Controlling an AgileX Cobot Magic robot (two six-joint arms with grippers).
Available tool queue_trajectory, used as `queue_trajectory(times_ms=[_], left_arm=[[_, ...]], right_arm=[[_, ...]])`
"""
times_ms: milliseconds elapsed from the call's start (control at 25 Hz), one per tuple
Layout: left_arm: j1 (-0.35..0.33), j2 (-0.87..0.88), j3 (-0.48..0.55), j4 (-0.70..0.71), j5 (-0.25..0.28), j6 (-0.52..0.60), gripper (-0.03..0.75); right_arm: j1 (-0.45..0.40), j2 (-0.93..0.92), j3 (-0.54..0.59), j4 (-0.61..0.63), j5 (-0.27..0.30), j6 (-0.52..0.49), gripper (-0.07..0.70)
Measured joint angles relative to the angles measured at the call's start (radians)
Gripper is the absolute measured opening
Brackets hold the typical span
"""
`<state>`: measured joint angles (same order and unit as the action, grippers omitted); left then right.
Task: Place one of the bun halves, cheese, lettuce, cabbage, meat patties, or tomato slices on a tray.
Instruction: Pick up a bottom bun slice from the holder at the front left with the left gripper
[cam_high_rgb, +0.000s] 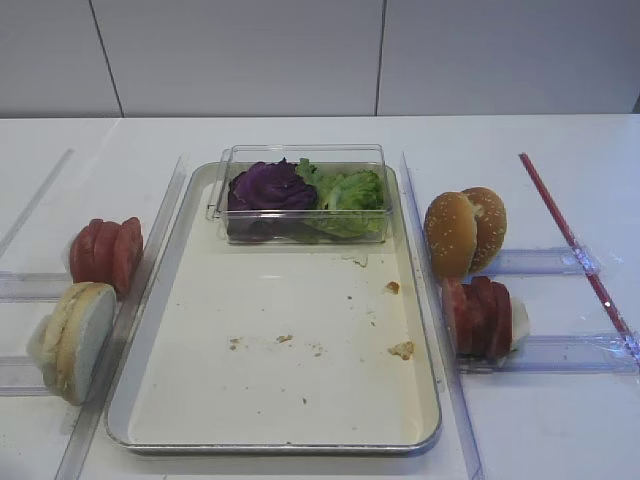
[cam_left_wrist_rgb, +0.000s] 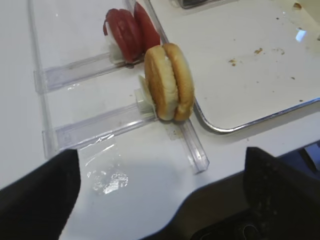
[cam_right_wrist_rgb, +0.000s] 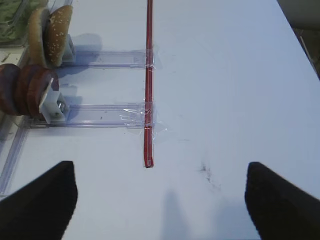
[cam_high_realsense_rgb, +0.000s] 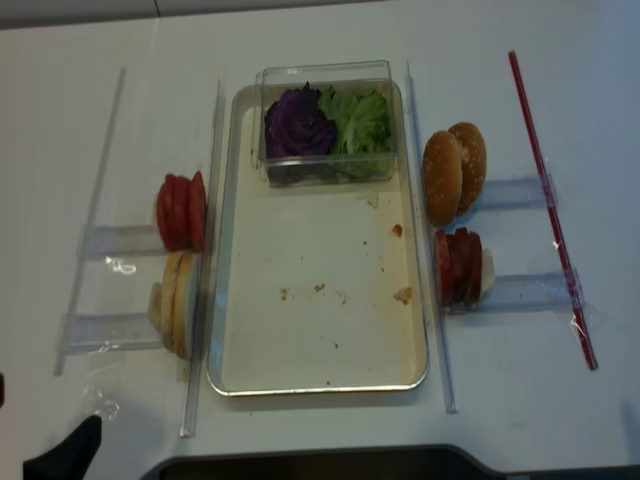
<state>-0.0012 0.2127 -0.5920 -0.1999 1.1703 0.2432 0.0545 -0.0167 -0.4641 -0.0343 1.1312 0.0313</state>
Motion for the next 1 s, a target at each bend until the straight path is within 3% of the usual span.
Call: queue_trajectory(times_ms=[400,680,1000], left_arm=[[-0.115,0.197,-0.067,-0.044,-0.055,0.072,0.641],[-0.163,0.346,-0.112,-0.046,-0.057,0.072,0.566],[-0.164,0.523,-0.252,-0.059,-0.037,-0.107,0.422]], right_arm=[[0.000,0.000,0.000,0.000,0.000,0.000,0.699],[0.000,0.000,0.000,0.000,0.000,0.000,0.699],[0.000,0.000,0.000,0.000,0.000,0.000,0.699]])
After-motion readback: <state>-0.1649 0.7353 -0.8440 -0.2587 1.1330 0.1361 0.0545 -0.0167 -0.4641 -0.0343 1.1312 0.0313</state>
